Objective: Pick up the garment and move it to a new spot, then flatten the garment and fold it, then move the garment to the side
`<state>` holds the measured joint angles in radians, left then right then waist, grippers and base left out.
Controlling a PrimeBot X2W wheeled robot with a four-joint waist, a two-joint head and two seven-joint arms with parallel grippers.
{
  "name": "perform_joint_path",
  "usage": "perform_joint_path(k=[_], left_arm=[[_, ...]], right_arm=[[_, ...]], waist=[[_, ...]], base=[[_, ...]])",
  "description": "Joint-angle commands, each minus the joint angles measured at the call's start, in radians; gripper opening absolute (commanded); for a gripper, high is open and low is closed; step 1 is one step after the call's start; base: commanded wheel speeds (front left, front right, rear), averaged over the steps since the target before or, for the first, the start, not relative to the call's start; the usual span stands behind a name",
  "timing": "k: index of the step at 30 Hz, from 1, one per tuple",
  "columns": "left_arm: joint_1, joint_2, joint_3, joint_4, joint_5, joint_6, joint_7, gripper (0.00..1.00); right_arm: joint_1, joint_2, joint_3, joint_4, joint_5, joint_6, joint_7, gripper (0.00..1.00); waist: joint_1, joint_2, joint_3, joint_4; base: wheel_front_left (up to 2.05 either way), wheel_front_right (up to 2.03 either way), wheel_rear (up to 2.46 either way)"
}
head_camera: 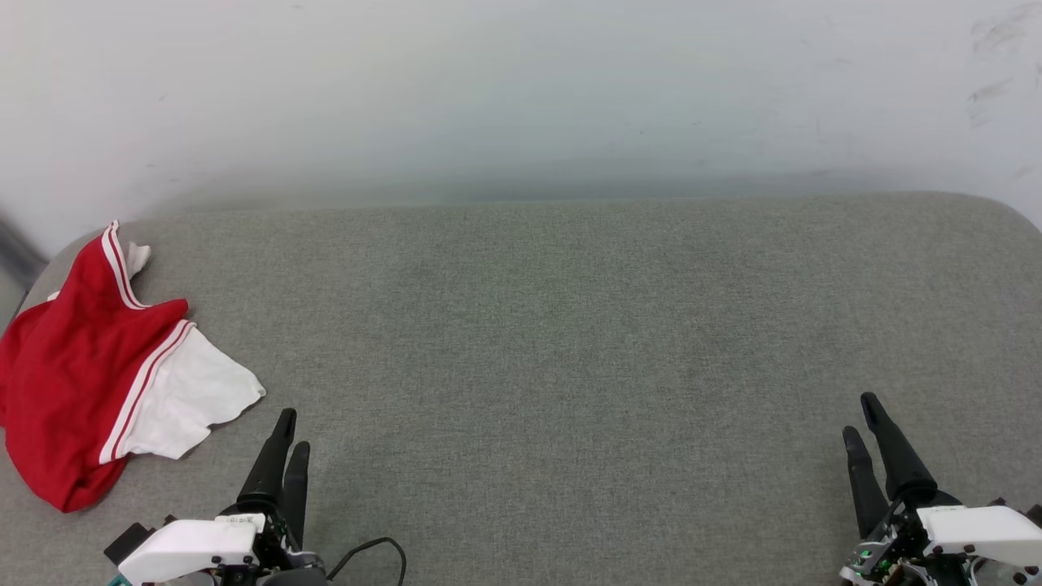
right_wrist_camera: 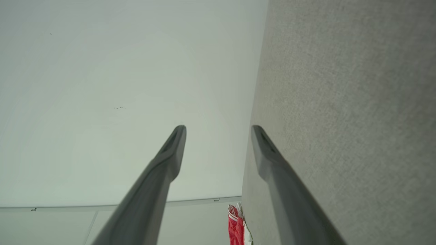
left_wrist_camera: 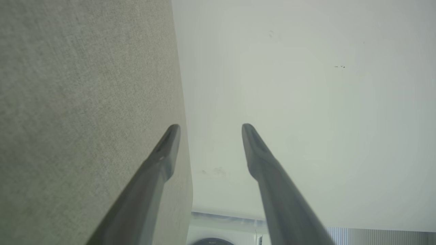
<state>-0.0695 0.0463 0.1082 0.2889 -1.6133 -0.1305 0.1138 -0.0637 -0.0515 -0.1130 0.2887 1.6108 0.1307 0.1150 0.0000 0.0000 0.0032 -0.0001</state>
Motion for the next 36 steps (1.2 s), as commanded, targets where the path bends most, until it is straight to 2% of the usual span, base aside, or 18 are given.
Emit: perform_joint_path(k=[1,7,15,36], left_arm=[[-0.007,0.001,-0.001,-0.015,0.003,0.0,-0.008,1.0],[-0.002,0.001,-0.001,-0.043,0.056,0.0,-0.039,1.0],[-0.008,0.002,0.01,-0.092,0.209,0.014,-0.077,1.0],[0.011,0.003,-0.043,-0.19,0.668,0.113,-0.162,1.0]], right_arm=[[-0.007,0.0,0.003,-0.012,-0.006,0.0,-0.008,1.0],[-0.004,0.0,0.003,-0.028,-0.055,0.0,-0.039,1.0],[-0.003,0.0,-0.001,-0.081,-0.216,0.0,-0.077,1.0],[0.014,0.0,0.038,-0.211,-0.711,0.0,-0.162,1.0]], waist=[[0.0,0.0,0.0,0.0],[0.0,0.0,0.002,0.0],[0.0,0.0,0.005,0.002],[0.0,0.0,0.012,0.007]], base=[[0.0,0.0,0.0],[0.0,0.0,0.0],[0.0,0.0,0.0],[0.0,0.0,0.0]])
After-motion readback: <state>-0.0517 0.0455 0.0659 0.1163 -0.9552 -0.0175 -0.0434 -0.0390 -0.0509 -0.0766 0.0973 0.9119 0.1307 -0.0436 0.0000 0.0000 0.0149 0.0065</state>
